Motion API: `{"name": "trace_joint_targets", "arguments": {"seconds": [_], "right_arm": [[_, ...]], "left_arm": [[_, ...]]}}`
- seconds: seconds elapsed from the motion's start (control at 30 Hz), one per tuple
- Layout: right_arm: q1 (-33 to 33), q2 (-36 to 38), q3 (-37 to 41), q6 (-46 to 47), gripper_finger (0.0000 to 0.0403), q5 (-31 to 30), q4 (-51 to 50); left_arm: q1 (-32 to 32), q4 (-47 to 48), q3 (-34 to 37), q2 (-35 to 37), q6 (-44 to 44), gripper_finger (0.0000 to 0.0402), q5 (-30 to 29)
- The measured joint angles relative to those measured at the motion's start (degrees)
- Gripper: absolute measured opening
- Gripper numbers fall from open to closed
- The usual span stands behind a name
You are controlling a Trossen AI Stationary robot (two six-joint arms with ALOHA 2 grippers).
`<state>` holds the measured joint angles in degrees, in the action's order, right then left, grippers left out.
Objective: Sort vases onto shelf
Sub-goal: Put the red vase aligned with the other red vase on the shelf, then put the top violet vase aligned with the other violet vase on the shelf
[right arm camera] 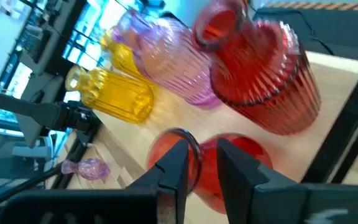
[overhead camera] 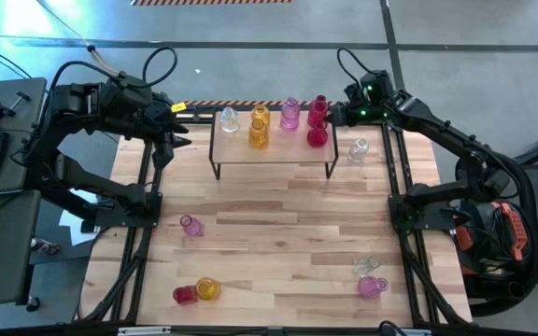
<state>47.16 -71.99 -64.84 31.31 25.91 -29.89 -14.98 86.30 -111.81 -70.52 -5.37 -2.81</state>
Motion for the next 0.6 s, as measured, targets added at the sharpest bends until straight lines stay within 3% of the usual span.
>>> {"name": "trace_joint_targets", "arguments": {"seconds": [0.6], "right_arm": [[0.63, 7.06, 0.02, 2.58, 0.0064, 1.18, 0.14]], "left_arm": [[0.07, 0.49, -0.02, 0.02, -1.68, 0.014, 0.0]]}}
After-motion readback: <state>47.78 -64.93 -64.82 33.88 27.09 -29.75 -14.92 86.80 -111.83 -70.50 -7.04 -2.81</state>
